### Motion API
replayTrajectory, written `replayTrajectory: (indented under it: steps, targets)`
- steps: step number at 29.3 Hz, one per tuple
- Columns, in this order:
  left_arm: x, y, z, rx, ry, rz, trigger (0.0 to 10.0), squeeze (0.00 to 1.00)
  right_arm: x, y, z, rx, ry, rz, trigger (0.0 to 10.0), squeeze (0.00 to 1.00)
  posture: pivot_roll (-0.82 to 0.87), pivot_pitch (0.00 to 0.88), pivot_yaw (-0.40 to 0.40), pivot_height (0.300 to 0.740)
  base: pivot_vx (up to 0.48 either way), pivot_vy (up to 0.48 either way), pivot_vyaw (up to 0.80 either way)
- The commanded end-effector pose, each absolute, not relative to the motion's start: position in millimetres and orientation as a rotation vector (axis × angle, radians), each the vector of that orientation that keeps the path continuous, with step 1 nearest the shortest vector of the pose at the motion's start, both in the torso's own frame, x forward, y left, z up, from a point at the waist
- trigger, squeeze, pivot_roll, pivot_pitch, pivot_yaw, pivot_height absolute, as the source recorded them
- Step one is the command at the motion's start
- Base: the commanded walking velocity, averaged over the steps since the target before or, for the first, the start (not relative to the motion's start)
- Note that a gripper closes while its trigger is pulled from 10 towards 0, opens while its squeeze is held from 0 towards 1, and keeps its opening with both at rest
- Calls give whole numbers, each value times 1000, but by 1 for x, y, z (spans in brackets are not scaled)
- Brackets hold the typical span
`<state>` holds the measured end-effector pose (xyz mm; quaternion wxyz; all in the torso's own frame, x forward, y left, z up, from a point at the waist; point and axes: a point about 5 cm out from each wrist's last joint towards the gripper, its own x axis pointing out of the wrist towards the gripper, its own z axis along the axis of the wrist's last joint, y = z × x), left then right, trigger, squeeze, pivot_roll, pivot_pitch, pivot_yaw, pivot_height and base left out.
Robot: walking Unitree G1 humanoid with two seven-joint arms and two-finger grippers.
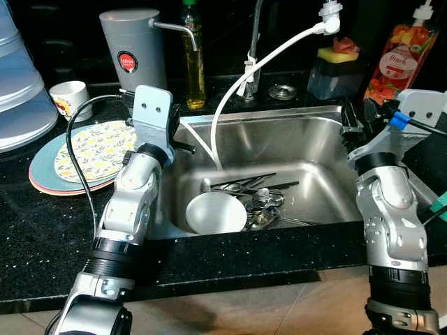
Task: Kitchen organization
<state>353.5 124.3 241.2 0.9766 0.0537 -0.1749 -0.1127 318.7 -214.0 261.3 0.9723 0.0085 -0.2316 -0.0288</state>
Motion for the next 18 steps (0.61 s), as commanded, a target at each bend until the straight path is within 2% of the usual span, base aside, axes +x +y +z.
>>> replayTrajectory:
  steps: [1,8,11,18]
  targets:
    - [354,130,237,110,-332,-215,10000,0,318,-209,259,18,-469,-43,10000,137,-90,0,53,740,0,0,0]
    - [356,134,237,117,-309,-216,10000,0,318,-208,258,19,-467,-46,10000,137,-87,0,62,740,0,0,0]
    - [354,144,235,130,-207,-302,10000,0,317,-207,257,-17,-466,-46,10000,133,-83,0,66,740,0,0,0]
    - [340,168,240,336,-161,-436,10000,0,315,-205,254,-13,-459,-39,10000,125,-64,1,68,740,0,0,0]
